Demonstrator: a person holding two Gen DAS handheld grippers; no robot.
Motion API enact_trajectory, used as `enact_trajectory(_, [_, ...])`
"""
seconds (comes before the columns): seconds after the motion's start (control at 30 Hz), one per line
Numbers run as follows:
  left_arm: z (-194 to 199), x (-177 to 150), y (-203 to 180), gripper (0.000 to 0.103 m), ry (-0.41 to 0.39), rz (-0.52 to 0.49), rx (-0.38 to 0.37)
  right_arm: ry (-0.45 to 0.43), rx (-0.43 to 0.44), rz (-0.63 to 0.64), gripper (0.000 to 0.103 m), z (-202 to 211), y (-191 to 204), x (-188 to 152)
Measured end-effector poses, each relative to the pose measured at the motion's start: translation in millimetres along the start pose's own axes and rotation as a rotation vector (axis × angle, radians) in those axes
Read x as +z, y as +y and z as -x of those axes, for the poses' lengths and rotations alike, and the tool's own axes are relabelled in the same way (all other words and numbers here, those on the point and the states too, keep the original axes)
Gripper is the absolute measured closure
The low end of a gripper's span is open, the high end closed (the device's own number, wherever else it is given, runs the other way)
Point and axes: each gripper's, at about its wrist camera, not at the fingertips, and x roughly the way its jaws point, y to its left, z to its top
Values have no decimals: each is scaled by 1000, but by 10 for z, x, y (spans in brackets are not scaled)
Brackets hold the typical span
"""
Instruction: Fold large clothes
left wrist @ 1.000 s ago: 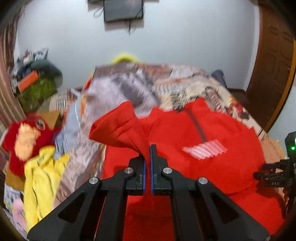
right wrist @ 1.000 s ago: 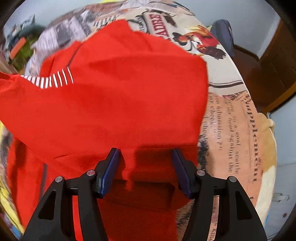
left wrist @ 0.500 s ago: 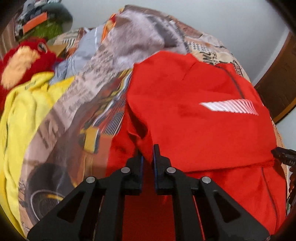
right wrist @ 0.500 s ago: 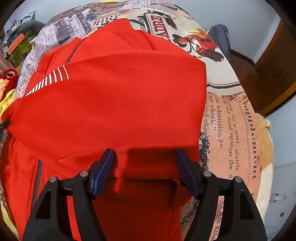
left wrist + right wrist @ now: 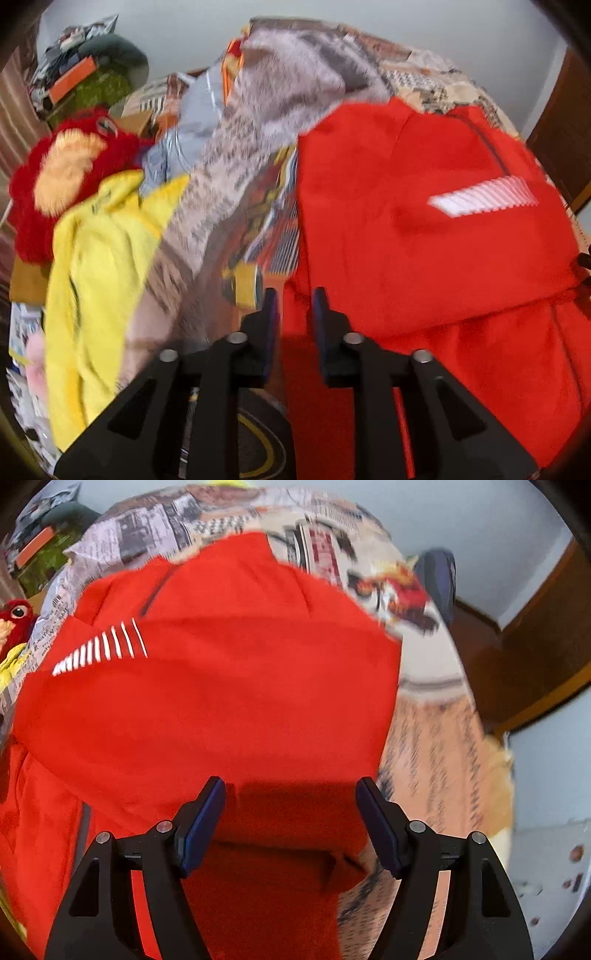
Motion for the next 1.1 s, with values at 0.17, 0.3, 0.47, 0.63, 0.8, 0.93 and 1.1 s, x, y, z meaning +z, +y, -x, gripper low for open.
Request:
enact_trajectory(0.17, [173, 469, -149, 36, -81, -21, -36, -116, -8, 36, 34, 297, 8, 307])
enact_trajectory(0.3, [190, 873, -386, 29, -114, -38, -110, -185, 11, 47, 34, 392, -2, 588])
enact_trajectory(0.47, [21, 1300, -724, 24, -126, -79, -159, -190, 35, 35, 34, 216, -31, 970])
enact_trajectory(0.63, [-363, 1657, -960, 23, -99, -99, -190, -149, 107, -21, 34, -116, -157, 1339])
enact_trajectory(0.8, [-824, 1899, -1007, 23, -60, -45, -231, -93, 214, -108, 34, -529, -269, 1633])
enact_trajectory(0.93, [-1208, 2057, -1012, 23, -33, 17, -272, -37, 297, -169, 34, -836, -328, 1814])
enact_trajectory(1.1, [-1631, 2216, -1025, 23, -1, 108, -307, 9, 327, -142, 34, -1149, -256, 1956])
